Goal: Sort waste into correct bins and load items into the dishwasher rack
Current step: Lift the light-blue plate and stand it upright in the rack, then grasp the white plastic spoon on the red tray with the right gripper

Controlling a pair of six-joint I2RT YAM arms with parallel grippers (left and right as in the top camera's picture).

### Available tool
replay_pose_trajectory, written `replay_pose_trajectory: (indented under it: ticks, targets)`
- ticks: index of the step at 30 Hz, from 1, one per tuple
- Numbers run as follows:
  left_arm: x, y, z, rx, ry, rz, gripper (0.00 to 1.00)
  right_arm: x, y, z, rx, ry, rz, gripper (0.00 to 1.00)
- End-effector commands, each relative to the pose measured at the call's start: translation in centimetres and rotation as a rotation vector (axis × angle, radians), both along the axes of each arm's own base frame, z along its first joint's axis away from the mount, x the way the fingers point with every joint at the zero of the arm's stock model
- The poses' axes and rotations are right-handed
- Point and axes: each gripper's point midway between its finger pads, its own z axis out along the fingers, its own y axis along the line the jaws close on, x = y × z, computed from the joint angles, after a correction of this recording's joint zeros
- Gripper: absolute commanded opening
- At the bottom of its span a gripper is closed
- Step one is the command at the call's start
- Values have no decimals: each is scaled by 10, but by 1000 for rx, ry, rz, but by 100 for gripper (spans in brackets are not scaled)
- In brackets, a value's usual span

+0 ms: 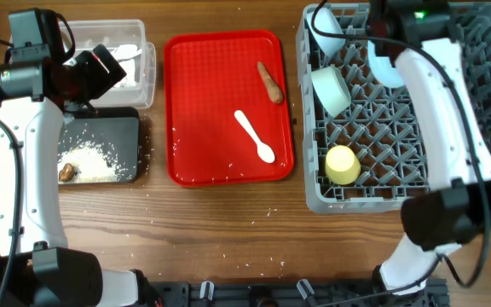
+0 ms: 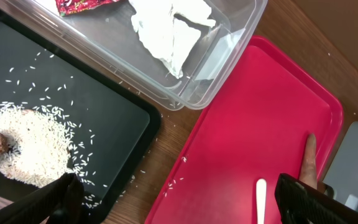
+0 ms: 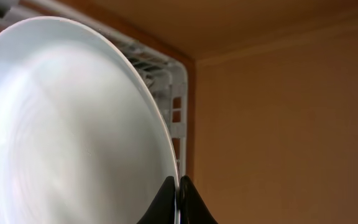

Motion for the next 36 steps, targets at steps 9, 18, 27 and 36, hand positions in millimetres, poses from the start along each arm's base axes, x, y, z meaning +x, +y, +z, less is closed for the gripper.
replay_pose_trajectory:
  ticks: [9,18,27,36]
  targets:
    - [0,1,15,3,-42,8,100,34,8,-81,-19,152,29,4]
    - [0,1,15,3,-42,8,100,36,47,-54,201,20,134,100]
    - [0,1,15,3,-42,8,100,-56,277,29,1125,106,914,100]
    - [0,1,15,2,-42,9,100,-61,297,-107,1254,468,461,80]
